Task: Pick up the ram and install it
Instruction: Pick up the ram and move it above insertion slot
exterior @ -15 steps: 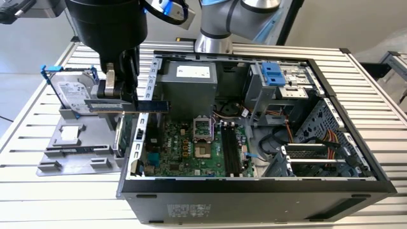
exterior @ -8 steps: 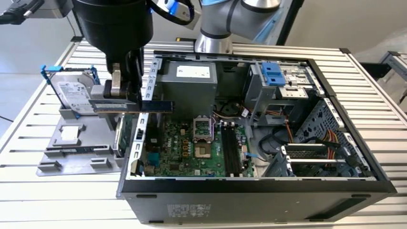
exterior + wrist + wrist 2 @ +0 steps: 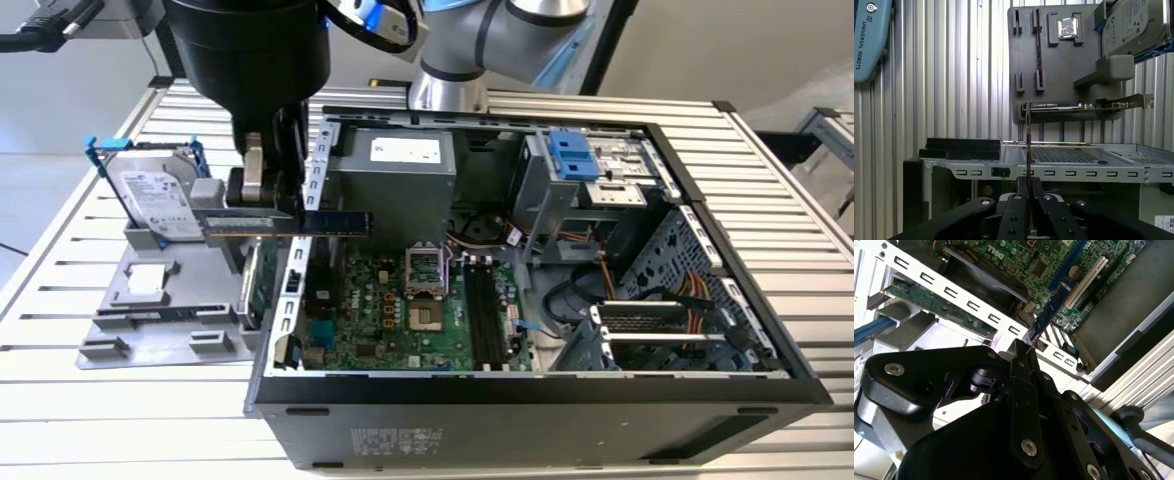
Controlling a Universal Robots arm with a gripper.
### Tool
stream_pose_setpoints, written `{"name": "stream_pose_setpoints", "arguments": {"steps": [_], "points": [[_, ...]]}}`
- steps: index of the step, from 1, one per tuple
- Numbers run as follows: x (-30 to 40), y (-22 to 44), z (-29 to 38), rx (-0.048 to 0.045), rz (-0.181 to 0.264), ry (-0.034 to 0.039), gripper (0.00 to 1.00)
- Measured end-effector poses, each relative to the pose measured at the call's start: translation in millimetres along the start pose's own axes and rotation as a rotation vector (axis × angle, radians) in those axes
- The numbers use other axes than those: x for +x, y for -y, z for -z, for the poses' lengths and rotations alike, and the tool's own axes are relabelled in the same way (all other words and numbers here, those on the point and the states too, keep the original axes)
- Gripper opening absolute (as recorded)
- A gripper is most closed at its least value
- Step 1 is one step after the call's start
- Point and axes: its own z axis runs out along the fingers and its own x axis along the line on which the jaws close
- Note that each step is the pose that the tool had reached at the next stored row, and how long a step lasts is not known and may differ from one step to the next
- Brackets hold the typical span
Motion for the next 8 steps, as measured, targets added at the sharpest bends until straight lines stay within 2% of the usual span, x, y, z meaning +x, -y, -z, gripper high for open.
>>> {"name": "stream_pose_setpoints", "arguments": {"steps": [8], "points": [[0.0,2.6,0.0,0.0001,0.0,0.0001,0.0]]}}
